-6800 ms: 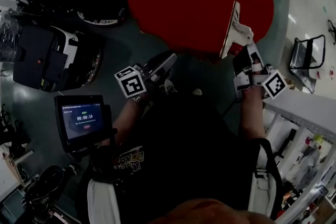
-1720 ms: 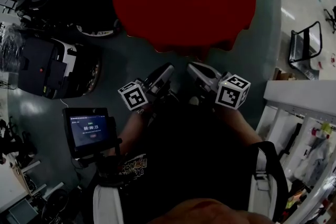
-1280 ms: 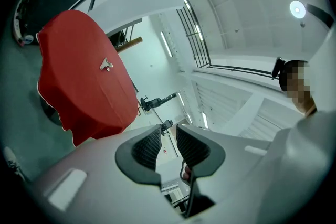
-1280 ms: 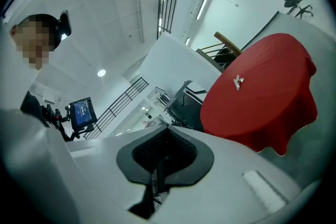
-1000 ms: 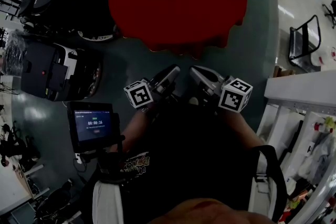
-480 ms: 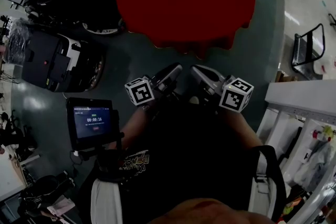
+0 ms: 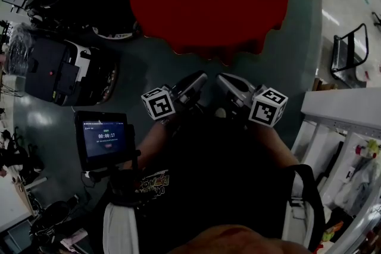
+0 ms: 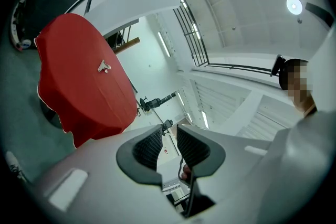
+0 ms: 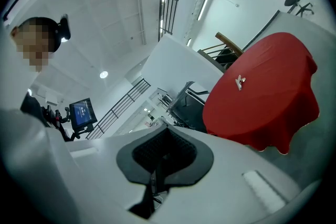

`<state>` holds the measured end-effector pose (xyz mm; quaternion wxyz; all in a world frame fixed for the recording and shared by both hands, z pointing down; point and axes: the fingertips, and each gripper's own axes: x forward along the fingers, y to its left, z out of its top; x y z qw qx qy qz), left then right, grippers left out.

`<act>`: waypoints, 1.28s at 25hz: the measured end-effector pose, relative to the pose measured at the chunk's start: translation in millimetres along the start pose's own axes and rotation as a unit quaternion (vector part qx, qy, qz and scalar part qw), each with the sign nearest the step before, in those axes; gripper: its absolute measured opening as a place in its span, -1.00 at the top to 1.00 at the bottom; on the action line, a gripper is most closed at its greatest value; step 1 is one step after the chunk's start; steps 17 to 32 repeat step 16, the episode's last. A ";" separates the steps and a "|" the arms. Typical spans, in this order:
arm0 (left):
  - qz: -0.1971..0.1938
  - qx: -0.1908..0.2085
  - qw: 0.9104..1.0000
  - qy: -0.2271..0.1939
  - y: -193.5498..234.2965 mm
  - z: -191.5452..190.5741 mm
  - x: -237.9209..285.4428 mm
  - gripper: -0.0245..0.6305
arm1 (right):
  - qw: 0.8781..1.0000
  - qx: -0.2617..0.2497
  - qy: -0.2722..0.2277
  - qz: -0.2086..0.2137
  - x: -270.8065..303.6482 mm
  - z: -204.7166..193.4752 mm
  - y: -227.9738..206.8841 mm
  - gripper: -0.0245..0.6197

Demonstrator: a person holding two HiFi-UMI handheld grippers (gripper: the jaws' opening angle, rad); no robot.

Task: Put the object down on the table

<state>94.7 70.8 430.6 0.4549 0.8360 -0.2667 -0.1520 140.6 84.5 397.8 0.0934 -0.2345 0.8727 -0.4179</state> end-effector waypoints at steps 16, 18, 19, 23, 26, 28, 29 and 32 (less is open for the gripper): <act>0.004 -0.006 1.000 -0.008 9.0 5.4 6.7 0.63 | 1.000 -0.003 0.013 0.010 10.4 1.5 -10.6 0.92; 0.004 -0.006 1.000 -0.008 9.0 5.4 6.7 0.63 | 1.000 -0.003 0.013 0.010 10.4 1.5 -10.6 0.92; 0.004 -0.006 1.000 -0.008 9.0 5.4 6.7 0.63 | 1.000 -0.003 0.013 0.010 10.4 1.5 -10.6 0.92; 0.004 -0.006 1.000 -0.008 9.0 5.4 6.7 0.63 | 1.000 -0.003 0.013 0.010 10.4 1.5 -10.6 0.92; 0.004 -0.006 1.000 -0.008 9.0 5.4 6.7 0.63 | 1.000 -0.003 0.013 0.010 10.4 1.5 -10.6 0.92; 0.004 -0.006 1.000 -0.008 9.0 5.4 6.7 0.63 | 1.000 -0.003 0.013 0.010 10.4 1.5 -10.6 0.92; 0.004 -0.006 1.000 -0.008 9.0 5.4 6.7 0.63 | 1.000 -0.003 0.013 0.010 10.4 1.5 -10.6 0.92; 0.004 -0.006 1.000 -0.008 9.0 5.4 6.7 0.63 | 1.000 -0.003 0.013 0.010 10.4 1.5 -10.6 0.92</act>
